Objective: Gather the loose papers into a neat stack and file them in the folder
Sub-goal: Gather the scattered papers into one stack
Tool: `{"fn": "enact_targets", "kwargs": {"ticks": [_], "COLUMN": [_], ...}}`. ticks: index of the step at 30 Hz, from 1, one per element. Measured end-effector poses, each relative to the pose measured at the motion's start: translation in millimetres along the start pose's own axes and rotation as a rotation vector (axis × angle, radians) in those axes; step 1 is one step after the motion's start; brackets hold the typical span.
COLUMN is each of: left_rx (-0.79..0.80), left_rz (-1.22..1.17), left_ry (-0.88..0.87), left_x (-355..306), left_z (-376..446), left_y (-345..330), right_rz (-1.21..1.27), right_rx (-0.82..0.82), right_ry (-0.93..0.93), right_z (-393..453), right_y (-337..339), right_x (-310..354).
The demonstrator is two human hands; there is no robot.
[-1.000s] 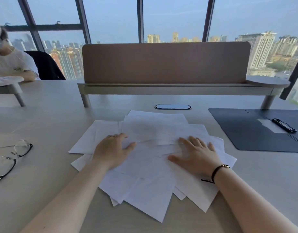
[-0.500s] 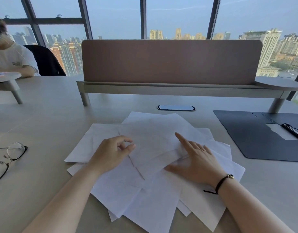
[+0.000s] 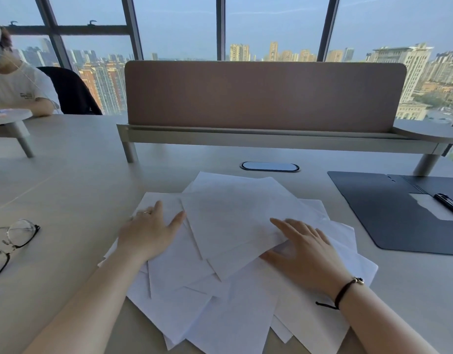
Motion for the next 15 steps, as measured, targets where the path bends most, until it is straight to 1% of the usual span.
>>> {"fn": "enact_targets", "kwargs": {"ticks": [2,4,6,7,10,13,15], "left_rx": [-0.040,-0.159,-0.222,-0.214,-0.119,0.041,0.069], "left_rz": [0.136,0.220,0.093,0.032,0.068,0.000,-0.021], "left_ry": [-0.024,-0.070,-0.073,-0.058,-0.054,-0.065,-0.080], "left_x": [-17.8,-28.0,-26.9,-22.8,3.4,21.2,22.1], "left_z": [-15.7,-29.3,-34.3,-32.5,-11.7,5.8,8.8], "left_y": [6.3,11.3,14.3,14.7,3.5,-9.6,-12.4], "right_rz": [0.003,0.021,0.058,0.080,0.120,0.091,0.057], "right_rx": [0.022,0.045,0.061,0.075,0.125,0.139,0.143], "right_ry": [-0.021,-0.046,-0.049,-0.043,-0.019,-0.038,-0.062], "right_z": [1.2,2.9,3.8,3.8,2.5,1.0,0.9], "right_y": [-1.0,-1.8,-2.2,-1.9,0.6,0.7,-1.0], "right_x": [-1.3,-3.9,-7.3,-8.8,-12.4,-12.4,-12.3]}}
Point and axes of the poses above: each hand's wrist, its own z-axis towards the middle knuckle, its own y-axis out of the back of the hand, x = y × z, the point moved 2 cm from there along z, towards the middle knuckle, and after that the axes turned 5 degrees about x, right-handed, at the moved point
